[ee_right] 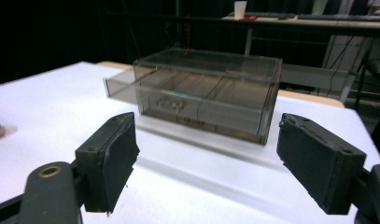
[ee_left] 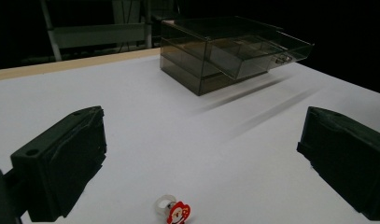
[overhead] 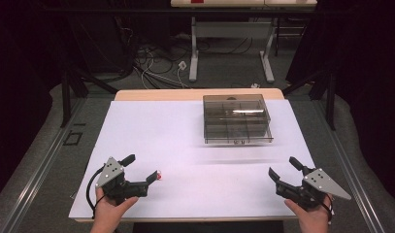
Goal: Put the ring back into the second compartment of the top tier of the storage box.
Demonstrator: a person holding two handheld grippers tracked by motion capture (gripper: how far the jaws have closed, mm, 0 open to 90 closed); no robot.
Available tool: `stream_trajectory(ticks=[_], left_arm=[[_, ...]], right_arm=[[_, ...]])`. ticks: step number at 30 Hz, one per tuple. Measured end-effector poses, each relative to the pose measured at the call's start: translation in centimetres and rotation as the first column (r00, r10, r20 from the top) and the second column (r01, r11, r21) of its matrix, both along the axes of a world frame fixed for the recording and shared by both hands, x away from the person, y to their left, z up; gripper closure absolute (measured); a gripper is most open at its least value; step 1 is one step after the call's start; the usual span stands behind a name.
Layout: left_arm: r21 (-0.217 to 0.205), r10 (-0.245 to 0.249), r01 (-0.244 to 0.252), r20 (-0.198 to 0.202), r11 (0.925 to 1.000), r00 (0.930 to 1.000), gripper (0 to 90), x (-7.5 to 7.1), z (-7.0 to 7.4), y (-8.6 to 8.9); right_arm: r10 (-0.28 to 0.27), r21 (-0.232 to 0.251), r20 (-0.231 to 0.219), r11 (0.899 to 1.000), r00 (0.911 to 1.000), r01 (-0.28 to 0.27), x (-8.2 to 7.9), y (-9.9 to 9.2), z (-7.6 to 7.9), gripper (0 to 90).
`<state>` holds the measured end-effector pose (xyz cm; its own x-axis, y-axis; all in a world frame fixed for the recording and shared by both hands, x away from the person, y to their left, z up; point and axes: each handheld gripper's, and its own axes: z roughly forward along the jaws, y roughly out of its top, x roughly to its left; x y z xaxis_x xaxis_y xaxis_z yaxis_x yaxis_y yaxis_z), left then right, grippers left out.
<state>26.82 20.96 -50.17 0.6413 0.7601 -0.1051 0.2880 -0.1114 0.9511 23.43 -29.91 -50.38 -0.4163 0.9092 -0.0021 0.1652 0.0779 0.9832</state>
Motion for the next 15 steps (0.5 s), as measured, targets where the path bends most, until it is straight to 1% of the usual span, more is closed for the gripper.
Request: stream_trajectory(ticks=[2,4,5,6,7,8,12,13,14,15], left_arm=[[-0.001,-0.002,0.002,-0.002,1.0,1.0,0.6,0.07,-0.05,-0.05],[0.002,0.003,-0.003,-0.006,1.0,1.0,0.7,0.16,-0.19,-0.18],[0.004,0.002,-0.002,-0.009,1.0,1.0,0.7,0.2,-0.24,-0.2],[0.01,0.001,-0.001,-0.016,0.9999,0.9999,1.1,0.22,-0.27,-0.25],[0.01,0.001,-0.001,-0.016,0.9999,0.9999,1.4,0.22,-0.27,-0.25],[0.009,0.009,-0.009,-0.016,0.9999,0.9998,1.5,0.24,-0.35,-0.4],[0.022,0.017,-0.017,-0.024,0.9996,0.9996,3.0,0.35,-0.48,-0.48],[0.022,0.02,-0.019,-0.028,0.9996,0.9994,3.0,0.39,-0.54,-0.54],[0.032,0.016,-0.015,-0.04,0.9994,0.9991,4.1,0.46,-0.68,-0.55],[0.035,0.02,-0.018,-0.041,0.9992,0.999,4.5,0.52,-0.76,-0.65]], right_arm=[[0.0,0.0,-0.008,1.0,1.0,0.0,0.11,-0.13,-0.48,19.4],[0.002,0.0,-0.016,1.0,0.9999,-0.002,0.17,-0.15,-0.64,19.4],[-0.002,-0.011,-0.027,1.0,0.9996,0.002,0.22,-0.15,-0.79,19.3],[-0.001,-0.017,-0.026,1.0,0.9997,0.0,0.23,-0.16,-0.79,19.3],[-0.001,-0.017,-0.026,1.0,0.9997,0.0,0.23,-0.16,-0.79,19.3],[-0.002,-0.027,-0.02,1.0,0.9998,0.001,0.19,-0.13,-0.72,19.3],[0.002,-0.026,-0.018,1.0,0.9998,-0.002,0.18,-0.1,-0.72,19.3],[0.003,-0.028,-0.021,1.0,0.9998,-0.004,0.2,-0.12,-0.72,19.3],[0.004,-0.025,-0.026,1.0,0.9997,-0.005,0.21,-0.12,-0.73,19.3],[0.006,-0.023,-0.025,1.0,0.9997,-0.007,0.21,-0.13,-0.74,19.3]])
